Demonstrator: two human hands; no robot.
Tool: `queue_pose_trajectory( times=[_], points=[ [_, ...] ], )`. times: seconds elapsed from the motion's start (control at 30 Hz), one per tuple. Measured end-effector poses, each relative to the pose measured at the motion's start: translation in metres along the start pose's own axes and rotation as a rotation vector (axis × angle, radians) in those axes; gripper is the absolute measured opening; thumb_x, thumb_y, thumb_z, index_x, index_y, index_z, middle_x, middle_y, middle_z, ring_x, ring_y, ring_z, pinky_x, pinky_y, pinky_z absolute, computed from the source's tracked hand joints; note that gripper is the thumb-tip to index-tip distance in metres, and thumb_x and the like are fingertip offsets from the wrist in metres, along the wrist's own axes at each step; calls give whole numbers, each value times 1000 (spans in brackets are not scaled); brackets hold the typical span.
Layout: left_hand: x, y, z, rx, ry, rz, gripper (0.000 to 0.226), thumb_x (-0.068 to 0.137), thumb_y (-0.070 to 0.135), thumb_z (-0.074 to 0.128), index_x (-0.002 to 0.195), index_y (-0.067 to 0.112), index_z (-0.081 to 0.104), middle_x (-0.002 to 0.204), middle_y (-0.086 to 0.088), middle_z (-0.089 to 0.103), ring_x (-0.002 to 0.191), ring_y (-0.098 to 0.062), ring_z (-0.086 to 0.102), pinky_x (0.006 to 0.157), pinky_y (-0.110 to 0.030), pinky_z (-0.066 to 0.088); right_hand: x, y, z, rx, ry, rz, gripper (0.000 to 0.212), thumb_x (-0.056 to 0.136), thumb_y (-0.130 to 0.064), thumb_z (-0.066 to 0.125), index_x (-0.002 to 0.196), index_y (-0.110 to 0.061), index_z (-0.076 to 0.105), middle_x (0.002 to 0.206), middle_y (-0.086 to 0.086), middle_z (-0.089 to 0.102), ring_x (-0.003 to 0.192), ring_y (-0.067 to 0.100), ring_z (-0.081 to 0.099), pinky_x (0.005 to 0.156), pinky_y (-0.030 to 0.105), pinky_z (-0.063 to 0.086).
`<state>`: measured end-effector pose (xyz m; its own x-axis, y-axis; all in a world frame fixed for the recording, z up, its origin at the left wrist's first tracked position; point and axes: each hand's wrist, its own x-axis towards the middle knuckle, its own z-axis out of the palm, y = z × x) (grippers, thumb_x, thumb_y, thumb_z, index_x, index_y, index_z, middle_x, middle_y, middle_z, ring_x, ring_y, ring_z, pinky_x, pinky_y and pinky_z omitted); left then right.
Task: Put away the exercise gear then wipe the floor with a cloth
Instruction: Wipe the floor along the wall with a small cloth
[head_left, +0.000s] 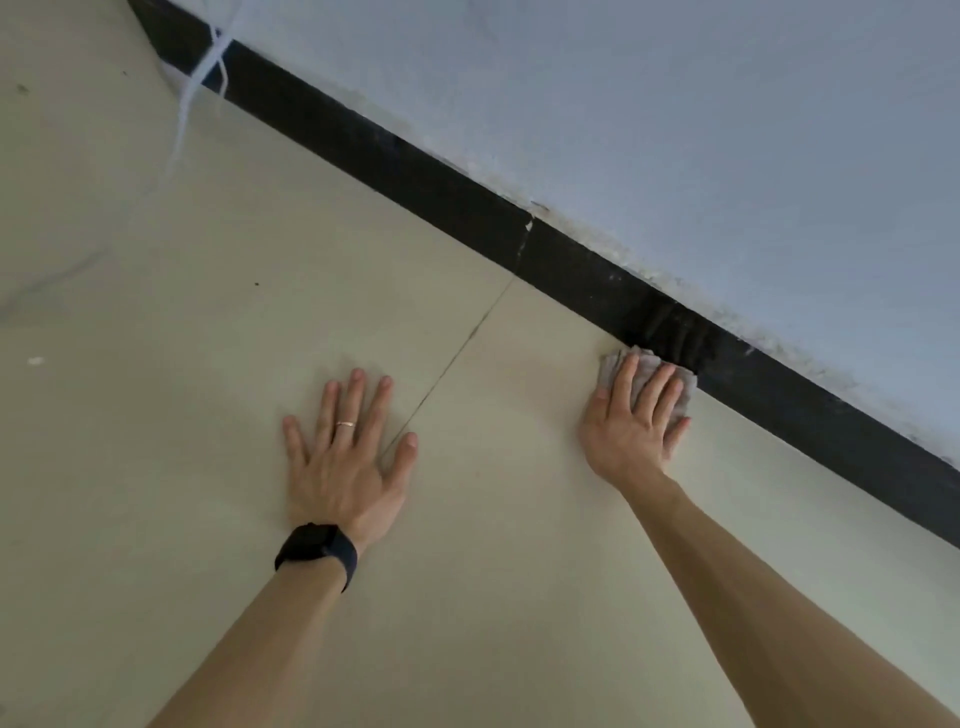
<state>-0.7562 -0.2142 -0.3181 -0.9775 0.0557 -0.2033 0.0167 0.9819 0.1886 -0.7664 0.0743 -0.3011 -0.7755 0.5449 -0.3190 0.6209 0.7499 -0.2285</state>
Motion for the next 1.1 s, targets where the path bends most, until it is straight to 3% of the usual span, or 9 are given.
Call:
queue_pose_trajectory(
  times=[0.17,0.37,0.47,0.57,0.63,0.73,0.8,0.97,1.1],
  points=[
    [2,1,0,-41,10,1,66,95,65,14,154,46,-9,164,15,-13,152,-13,-13,120,-54,-9,6,-31,7,-174,-103,-434,57,105,-44,9,155,-34,-18,161,-12,-28,147,12,-29,121,51,-12],
    [4,1,-3,-51,-11,-1,66,96,64,19,155,44,-4,166,13,-8,152,-15,-9,120,-56,-7,-52,-3,8,-332,-192,-615,56,105,-49,5,153,-40,-21,162,-4,-30,148,18,-31,122,53,-6],
    [2,0,-4,-55,8,3,67,96,64,20,156,42,0,166,11,-5,153,-15,-7,120,-57,-5,-148,47,23,-402,-229,-953,57,105,-47,15,159,-35,0,168,6,-3,154,27,-7,121,53,3],
    [1,1,-4,-50,10,9,67,96,64,19,157,39,3,166,9,-3,153,-17,-5,120,-58,-2,-153,83,26,-491,-268,-1218,54,106,-46,19,158,-37,13,167,2,12,154,25,10,120,50,14],
    [1,1,-4,-37,18,17,67,97,63,17,157,38,4,167,7,-2,153,-18,-4,120,-58,-2,-125,80,22,-456,-160,-1028,54,105,-48,12,158,-39,5,167,-1,5,154,24,3,118,52,21],
    [-11,1,-2,-7,71,23,62,100,55,19,158,36,10,167,0,1,153,-21,-2,120,-58,-1,-116,65,25,-244,-109,-444,56,103,-52,8,154,-45,-14,165,-1,-20,151,21,-20,123,53,2],
    [-35,10,1,-31,98,20,60,101,47,23,158,33,10,167,-2,2,153,-23,0,120,-58,1,-154,65,40,-212,-83,-403,57,103,-50,11,155,-43,-11,166,3,-18,152,24,-19,123,52,-3],
    [-184,28,30,-97,12,40,61,100,43,31,158,33,15,167,-1,5,153,-24,6,119,-60,7,-317,135,66,-381,-215,-975,56,105,-47,22,159,-38,7,167,5,5,154,28,3,118,55,12],
    [-243,15,51,-49,-24,30,58,100,48,31,156,41,17,167,3,6,153,-21,6,121,-57,5,-313,178,59,-492,-229,-1349,54,106,-48,25,158,-40,12,167,-1,10,154,22,10,119,51,13]
  ],
)
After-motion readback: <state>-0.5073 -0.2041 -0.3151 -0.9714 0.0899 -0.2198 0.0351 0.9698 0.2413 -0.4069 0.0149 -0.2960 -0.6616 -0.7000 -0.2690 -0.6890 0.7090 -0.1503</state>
